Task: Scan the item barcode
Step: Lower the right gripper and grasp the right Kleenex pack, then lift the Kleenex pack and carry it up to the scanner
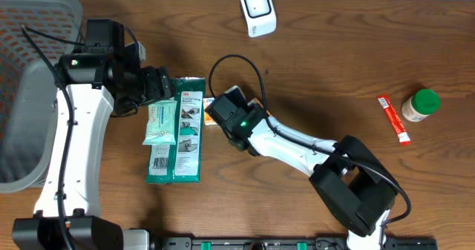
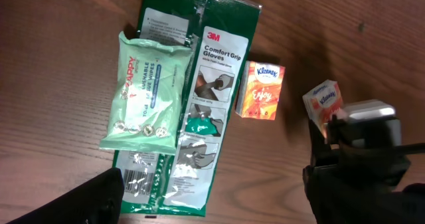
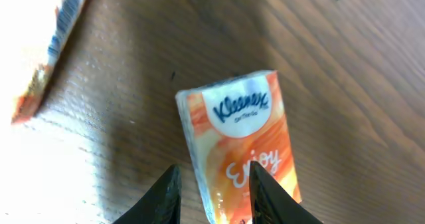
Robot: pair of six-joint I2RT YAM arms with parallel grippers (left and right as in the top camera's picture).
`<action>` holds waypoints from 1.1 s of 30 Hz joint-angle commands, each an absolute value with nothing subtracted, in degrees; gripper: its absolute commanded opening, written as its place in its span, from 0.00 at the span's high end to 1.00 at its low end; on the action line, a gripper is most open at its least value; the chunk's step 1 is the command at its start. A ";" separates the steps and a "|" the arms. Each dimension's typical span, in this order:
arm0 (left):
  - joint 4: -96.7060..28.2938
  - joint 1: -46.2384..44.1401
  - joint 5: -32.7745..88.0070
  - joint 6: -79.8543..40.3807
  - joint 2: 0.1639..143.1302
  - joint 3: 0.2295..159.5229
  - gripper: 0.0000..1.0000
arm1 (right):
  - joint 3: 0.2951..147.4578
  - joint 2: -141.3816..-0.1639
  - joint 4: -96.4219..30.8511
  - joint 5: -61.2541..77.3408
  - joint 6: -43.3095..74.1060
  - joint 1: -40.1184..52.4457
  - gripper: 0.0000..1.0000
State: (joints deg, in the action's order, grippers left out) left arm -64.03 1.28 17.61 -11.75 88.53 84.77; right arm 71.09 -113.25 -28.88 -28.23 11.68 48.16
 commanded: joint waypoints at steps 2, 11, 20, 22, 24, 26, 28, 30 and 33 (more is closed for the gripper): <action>-64.03 1.15 16.82 -11.03 88.73 84.68 0.11 | 67.85 -113.60 -26.52 -28.42 8.08 46.94 0.69; -64.03 1.15 16.82 -11.03 88.73 84.68 0.11 | 67.53 -113.58 -26.39 -28.38 8.05 46.33 0.63; -64.03 1.15 16.82 -11.03 88.73 84.68 0.11 | 67.37 -113.60 -26.74 -28.40 8.05 46.33 0.75; -64.03 1.15 16.82 -11.03 88.73 84.68 0.11 | 67.18 -113.58 -26.76 -28.40 8.05 46.33 0.75; -64.03 1.15 16.82 -11.03 88.73 84.68 0.11 | 66.54 -113.60 -26.48 -28.38 8.05 46.33 0.76; -64.03 1.15 16.82 -11.03 88.73 84.68 0.11 | 65.04 -113.60 -24.97 -28.40 8.05 46.33 0.76; -64.03 1.15 16.82 -11.03 88.73 84.68 0.11 | 64.60 -113.60 -24.62 -28.40 8.01 46.33 0.92; -64.03 1.15 16.82 -11.03 88.73 84.68 0.11 | 64.60 -113.58 -24.69 -28.40 7.99 46.33 0.99; -64.03 1.15 16.82 -11.03 88.73 84.68 0.11 | 65.84 -111.24 -26.61 -27.79 8.05 46.30 0.99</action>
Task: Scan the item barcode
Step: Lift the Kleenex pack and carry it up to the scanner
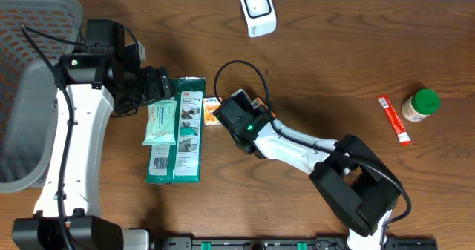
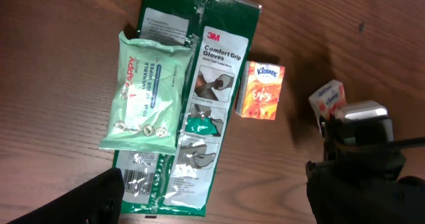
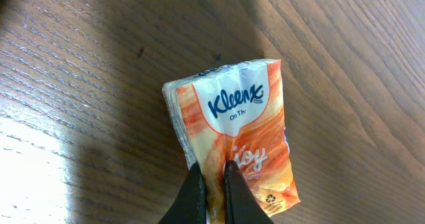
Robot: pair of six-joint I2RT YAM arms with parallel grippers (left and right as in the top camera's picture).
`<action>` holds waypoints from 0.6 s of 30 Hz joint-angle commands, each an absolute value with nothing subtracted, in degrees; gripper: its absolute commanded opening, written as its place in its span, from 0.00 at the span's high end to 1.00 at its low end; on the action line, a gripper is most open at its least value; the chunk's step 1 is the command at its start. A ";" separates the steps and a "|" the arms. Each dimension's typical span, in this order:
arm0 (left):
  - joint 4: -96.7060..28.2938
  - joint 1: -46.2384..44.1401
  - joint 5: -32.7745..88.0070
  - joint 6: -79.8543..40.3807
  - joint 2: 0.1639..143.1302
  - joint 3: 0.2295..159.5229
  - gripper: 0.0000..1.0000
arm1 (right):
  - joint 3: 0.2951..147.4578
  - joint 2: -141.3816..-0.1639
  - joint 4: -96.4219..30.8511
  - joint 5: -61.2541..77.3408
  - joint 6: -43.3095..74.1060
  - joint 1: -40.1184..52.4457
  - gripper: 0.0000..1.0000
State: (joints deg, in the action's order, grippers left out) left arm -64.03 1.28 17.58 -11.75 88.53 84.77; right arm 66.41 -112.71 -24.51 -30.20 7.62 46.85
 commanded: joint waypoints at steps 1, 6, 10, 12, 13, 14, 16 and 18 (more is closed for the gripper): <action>-64.05 1.15 16.82 -11.05 88.73 84.68 0.11 | 66.78 -109.23 -27.70 -26.44 8.05 46.30 0.99; -64.03 1.15 16.82 -11.03 88.73 84.68 0.11 | 72.14 -96.36 -33.98 -13.15 10.11 43.09 0.99; -64.03 1.15 16.82 -11.03 88.73 84.68 0.11 | 76.25 -90.41 -41.82 -5.19 14.96 37.80 0.99; -64.03 1.15 16.82 -11.03 88.73 84.68 0.11 | 78.06 -89.27 -45.30 -1.21 15.70 35.18 0.99; -64.03 1.15 16.82 -11.03 88.73 84.68 0.11 | 79.13 -89.06 -46.83 1.76 15.66 33.76 0.99; -64.03 1.15 16.82 -11.03 88.73 84.68 0.11 | 80.62 -89.08 -48.27 6.55 15.62 31.79 0.99; -64.03 1.15 16.82 -11.03 88.73 84.68 0.11 | 82.35 -89.08 -49.08 14.28 15.64 28.95 0.99; -64.03 1.15 16.82 -11.03 88.73 84.68 0.11 | 84.62 -89.17 -50.19 20.78 15.92 26.26 0.99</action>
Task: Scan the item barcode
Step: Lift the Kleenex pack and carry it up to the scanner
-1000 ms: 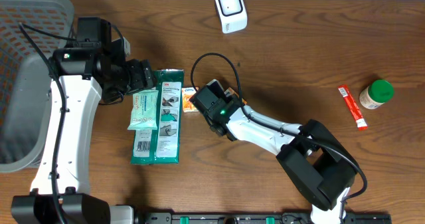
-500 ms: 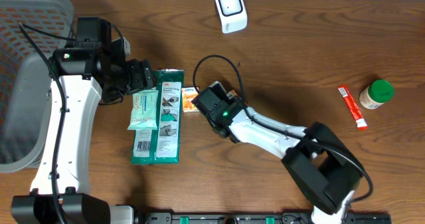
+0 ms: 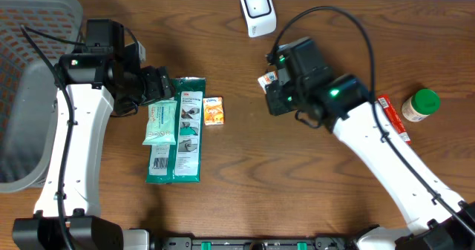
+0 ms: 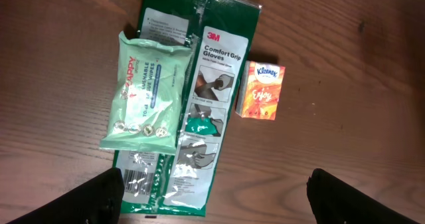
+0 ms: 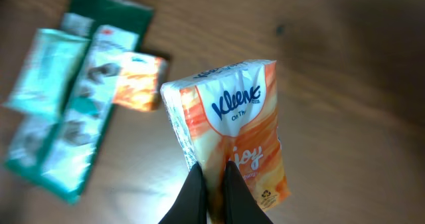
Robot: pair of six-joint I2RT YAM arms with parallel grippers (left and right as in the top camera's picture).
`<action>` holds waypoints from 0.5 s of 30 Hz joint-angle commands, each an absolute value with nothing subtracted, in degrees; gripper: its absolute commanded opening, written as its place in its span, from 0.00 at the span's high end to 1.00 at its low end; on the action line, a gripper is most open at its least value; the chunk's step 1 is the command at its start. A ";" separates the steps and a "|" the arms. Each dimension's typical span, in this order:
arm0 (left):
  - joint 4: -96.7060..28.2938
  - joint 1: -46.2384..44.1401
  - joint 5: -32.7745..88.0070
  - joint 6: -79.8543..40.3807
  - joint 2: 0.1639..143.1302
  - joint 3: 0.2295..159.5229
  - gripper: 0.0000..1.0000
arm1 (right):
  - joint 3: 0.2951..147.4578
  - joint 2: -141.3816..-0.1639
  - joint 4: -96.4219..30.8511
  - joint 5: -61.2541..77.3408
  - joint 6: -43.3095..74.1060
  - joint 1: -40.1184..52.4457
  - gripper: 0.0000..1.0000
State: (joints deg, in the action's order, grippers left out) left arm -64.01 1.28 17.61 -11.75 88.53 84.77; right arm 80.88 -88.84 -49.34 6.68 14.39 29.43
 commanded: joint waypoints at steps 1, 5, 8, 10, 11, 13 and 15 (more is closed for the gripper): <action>-64.05 1.15 16.82 -11.03 88.73 84.68 0.11 | 86.46 -89.36 -51.24 23.83 16.75 24.58 0.99; -64.03 1.15 16.82 -11.03 88.73 84.68 0.11 | 95.61 -91.26 -56.31 25.87 17.17 19.92 0.99; -64.03 1.15 16.82 -11.03 88.73 84.68 0.11 | 100.82 -92.71 -55.86 25.78 17.72 19.44 0.99; -64.03 1.15 16.82 -11.03 88.73 84.68 0.11 | 103.81 -94.02 -54.54 25.80 19.00 19.44 0.99; -64.03 1.15 16.82 -11.03 88.73 84.68 0.11 | 104.27 -94.56 -53.25 25.80 19.75 19.44 0.99; -64.03 1.15 16.82 -11.03 88.73 84.68 0.11 | 104.27 -95.59 -50.68 25.82 21.32 19.44 0.99; -64.03 1.15 16.82 -11.03 88.73 84.68 0.11 | 104.27 -96.49 -49.76 26.30 21.71 19.44 0.99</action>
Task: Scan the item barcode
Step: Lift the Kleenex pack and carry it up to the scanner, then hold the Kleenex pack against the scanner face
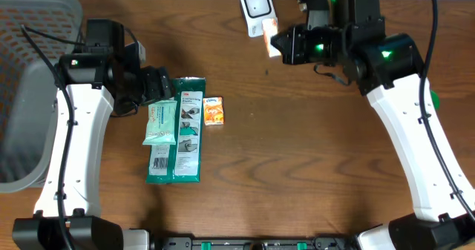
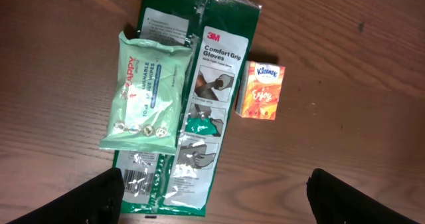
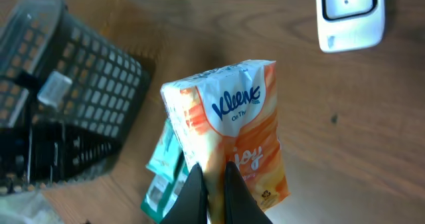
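My right gripper [image 3: 212, 187] is shut on an orange and white Kleenex tissue pack [image 3: 229, 127], held in the air near the back of the table. In the overhead view that pack [image 1: 272, 44] hangs right beside the white barcode scanner [image 1: 257, 10]. The scanner [image 3: 350, 14] shows at the top right of the right wrist view. A second Kleenex pack [image 1: 214, 110] lies on the table next to the green glove packet [image 1: 185, 131]. My left gripper [image 2: 212, 201] is open above the packets, holding nothing.
A pale green wipes pack [image 1: 159, 124] lies on the glove packet's left. A dark mesh basket [image 1: 33, 27] stands at the far left. A green-capped bottle [image 1: 432, 102] shows partly behind the right arm. The table's back edge runs just behind the scanner.
My right gripper has moved with the tissue pack from mid-table toward the back, now right beside the scanner. The left arm and the lying items have not moved.
My right gripper stood open around a tissue pack lying beside the glove packet. Then it was shut on that pack at the table. Later it held the pack lifted mid-table, right of the packets, and now holds it up by the scanner.
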Robot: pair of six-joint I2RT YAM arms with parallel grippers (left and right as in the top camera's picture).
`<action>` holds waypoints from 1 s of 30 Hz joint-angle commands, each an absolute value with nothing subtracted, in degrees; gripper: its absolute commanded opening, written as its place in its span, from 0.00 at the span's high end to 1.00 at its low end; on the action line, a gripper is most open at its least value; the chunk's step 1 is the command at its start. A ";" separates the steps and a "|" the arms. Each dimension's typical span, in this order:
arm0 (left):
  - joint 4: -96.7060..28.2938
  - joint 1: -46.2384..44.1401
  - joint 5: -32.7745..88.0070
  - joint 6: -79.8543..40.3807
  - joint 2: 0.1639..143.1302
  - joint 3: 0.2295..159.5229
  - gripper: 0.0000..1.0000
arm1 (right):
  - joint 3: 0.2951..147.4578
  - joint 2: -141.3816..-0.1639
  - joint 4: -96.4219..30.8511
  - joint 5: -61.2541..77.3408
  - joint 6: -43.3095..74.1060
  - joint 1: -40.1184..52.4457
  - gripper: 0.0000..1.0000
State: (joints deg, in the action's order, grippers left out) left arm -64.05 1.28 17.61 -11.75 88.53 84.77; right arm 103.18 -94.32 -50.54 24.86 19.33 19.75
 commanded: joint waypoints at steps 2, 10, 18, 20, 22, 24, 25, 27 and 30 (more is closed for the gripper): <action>-64.03 1.15 16.82 -11.03 88.73 84.68 0.11 | 104.27 -97.60 -48.97 26.44 22.09 19.42 0.99; -64.05 1.15 16.82 -11.03 88.73 84.68 0.11 | 104.27 -104.53 -33.34 40.82 32.10 16.86 0.99; -64.03 1.15 16.82 -11.03 88.73 84.68 0.11 | 104.27 -117.56 2.20 49.39 48.40 12.34 0.99; -64.03 1.15 16.82 -11.03 88.73 84.68 0.11 | 104.27 -120.42 7.35 48.90 50.30 11.92 0.99; -64.03 1.15 16.82 -11.03 88.73 84.68 0.11 | 104.27 -123.83 10.59 46.78 52.56 11.35 0.99; -64.03 1.17 16.82 -11.03 88.73 84.68 0.11 | 104.27 -126.41 10.59 43.75 53.23 10.85 0.99; -64.03 1.15 16.82 -11.03 88.73 84.68 0.11 | 104.27 -127.90 10.68 41.98 53.21 10.68 0.99; -64.03 1.15 16.82 -11.03 88.73 84.68 0.11 | 104.27 -131.61 13.78 39.13 54.33 10.63 0.99; -64.03 1.15 16.82 -11.03 88.73 84.68 0.11 | 104.27 -136.09 19.14 36.27 60.95 10.20 0.99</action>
State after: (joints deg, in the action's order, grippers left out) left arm -64.01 1.28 17.58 -11.75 88.53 84.77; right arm 103.88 -132.62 16.36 41.01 54.08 11.60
